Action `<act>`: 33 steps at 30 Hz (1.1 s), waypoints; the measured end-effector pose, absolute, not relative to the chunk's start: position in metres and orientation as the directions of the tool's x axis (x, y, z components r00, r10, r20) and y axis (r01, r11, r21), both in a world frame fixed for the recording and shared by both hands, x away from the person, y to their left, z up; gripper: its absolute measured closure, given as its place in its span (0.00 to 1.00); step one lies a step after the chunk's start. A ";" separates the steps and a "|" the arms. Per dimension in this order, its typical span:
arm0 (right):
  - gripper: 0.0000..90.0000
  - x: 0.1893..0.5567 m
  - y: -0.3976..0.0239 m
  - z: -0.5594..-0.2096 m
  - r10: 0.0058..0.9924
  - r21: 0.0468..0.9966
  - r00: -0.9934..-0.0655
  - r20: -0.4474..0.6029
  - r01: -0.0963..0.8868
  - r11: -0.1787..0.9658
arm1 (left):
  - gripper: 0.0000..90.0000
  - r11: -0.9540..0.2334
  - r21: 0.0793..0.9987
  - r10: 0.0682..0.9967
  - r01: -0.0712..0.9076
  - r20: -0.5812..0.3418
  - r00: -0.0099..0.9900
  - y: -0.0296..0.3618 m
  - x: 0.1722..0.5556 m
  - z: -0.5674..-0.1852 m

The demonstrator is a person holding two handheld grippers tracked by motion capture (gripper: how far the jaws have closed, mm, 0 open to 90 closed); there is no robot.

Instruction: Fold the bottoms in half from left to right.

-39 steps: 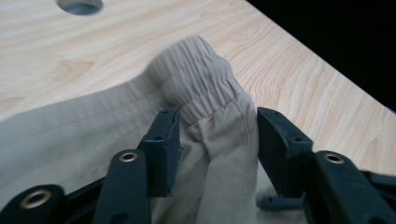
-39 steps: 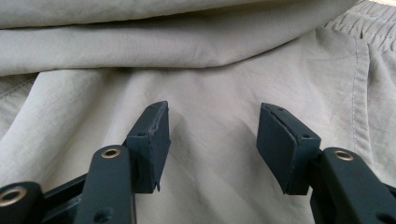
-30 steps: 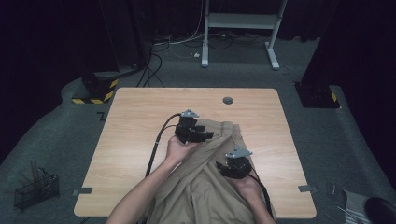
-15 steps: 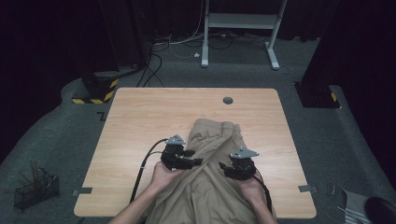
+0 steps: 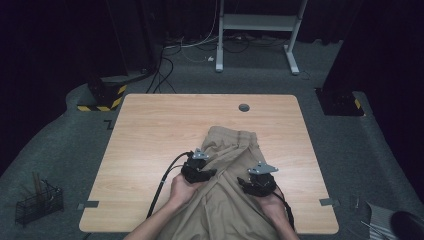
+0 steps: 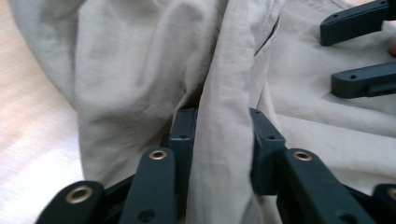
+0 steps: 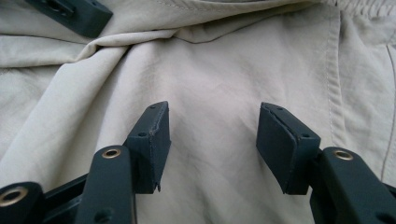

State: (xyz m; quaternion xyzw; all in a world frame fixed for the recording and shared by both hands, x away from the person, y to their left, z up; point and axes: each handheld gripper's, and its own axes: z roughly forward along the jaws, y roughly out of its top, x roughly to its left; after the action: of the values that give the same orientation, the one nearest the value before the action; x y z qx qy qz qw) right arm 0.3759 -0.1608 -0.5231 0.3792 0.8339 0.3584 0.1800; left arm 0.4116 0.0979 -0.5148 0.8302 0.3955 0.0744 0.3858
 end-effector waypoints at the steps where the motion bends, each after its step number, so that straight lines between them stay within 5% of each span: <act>1: 0.49 0.379 -0.159 -0.523 0.758 0.734 -0.651 -0.030 0.501 0.459 | 0.77 -0.386 0.697 0.717 0.604 -0.185 0.672 0.100 0.414 -0.515; 12: 0.49 0.415 -0.136 -0.522 0.757 0.728 -0.653 -0.034 0.503 0.466 | 0.81 -0.425 0.685 0.764 0.592 -0.079 0.640 0.108 0.449 -0.512; 28: 0.50 0.474 -0.097 -0.523 0.785 0.730 -0.618 -0.034 0.521 0.442 | 0.81 -0.353 0.640 0.864 0.683 -0.058 0.501 0.126 0.515 -0.506; 33: 0.50 0.472 -0.094 -0.520 0.797 0.720 -0.604 -0.027 0.541 0.435 | 0.63 -0.328 0.644 0.858 0.692 -0.104 0.503 0.134 0.509 -0.501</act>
State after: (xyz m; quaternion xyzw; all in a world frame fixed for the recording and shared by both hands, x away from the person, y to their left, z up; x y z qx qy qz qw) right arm 0.4718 -0.0937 -0.5201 0.4047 0.8265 0.3447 0.1850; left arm 0.5088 0.1336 -0.5007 0.8046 0.4814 0.1288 0.3229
